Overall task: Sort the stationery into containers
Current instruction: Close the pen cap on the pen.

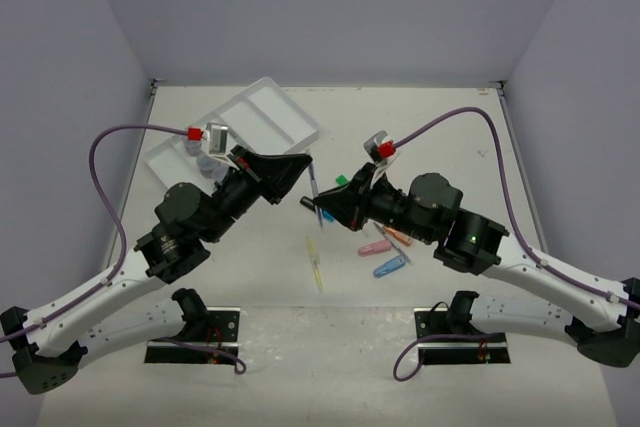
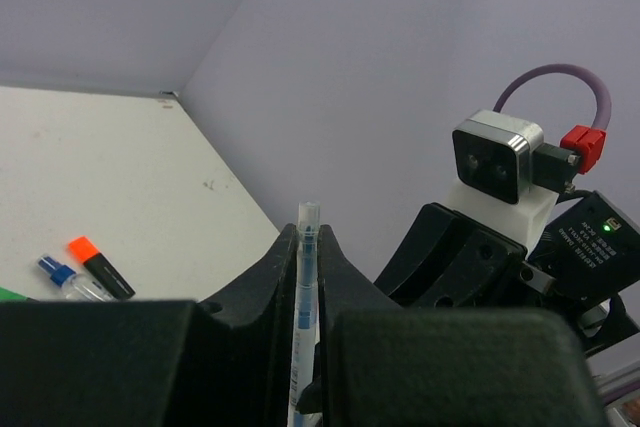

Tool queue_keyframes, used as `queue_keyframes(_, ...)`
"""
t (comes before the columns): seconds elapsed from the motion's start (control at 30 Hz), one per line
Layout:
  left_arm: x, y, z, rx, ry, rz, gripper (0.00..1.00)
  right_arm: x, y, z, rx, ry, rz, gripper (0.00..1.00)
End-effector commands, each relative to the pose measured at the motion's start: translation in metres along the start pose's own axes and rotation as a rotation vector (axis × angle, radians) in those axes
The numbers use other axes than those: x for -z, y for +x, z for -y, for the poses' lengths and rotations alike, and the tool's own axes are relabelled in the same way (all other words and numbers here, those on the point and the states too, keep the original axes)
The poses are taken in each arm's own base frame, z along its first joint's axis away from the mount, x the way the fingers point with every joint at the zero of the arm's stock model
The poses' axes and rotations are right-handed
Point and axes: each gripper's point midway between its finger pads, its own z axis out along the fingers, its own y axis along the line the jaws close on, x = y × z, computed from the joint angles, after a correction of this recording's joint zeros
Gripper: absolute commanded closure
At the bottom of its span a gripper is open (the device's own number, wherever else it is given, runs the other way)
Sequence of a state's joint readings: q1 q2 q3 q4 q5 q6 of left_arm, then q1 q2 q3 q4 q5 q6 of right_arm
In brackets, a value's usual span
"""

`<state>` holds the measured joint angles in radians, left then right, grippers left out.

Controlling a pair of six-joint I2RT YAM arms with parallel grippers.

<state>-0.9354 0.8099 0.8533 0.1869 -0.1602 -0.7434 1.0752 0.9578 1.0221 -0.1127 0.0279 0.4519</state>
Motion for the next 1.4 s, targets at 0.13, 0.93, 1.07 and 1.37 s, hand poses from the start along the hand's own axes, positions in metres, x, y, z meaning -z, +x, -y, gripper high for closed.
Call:
queue_keyframes(0.13, -0.004, 0.020, 0.004, -0.063, 0.012, -0.127, 0.76, -0.002, -0.042, -0.017, 0.035, -0.060, 0.144, 1.00)
queue_keyframes(0.93, 0.017, 0.005, 0.046, -0.156, 0.256, -0.086, 1.00, -0.023, -0.018, -0.045, 0.038, -0.232, 0.029, 0.90)
queue_keyframes(1.07, 0.015, 0.004, 0.038, -0.189, 0.209, -0.097, 0.67, -0.019, -0.024, -0.046, 0.031, -0.229, 0.054, 1.00)
queue_keyframes(1.37, 0.019, -0.022, 0.028, -0.244, 0.112, -0.023, 0.00, -0.018, -0.014, -0.038, 0.039, -0.205, 0.026, 1.00)
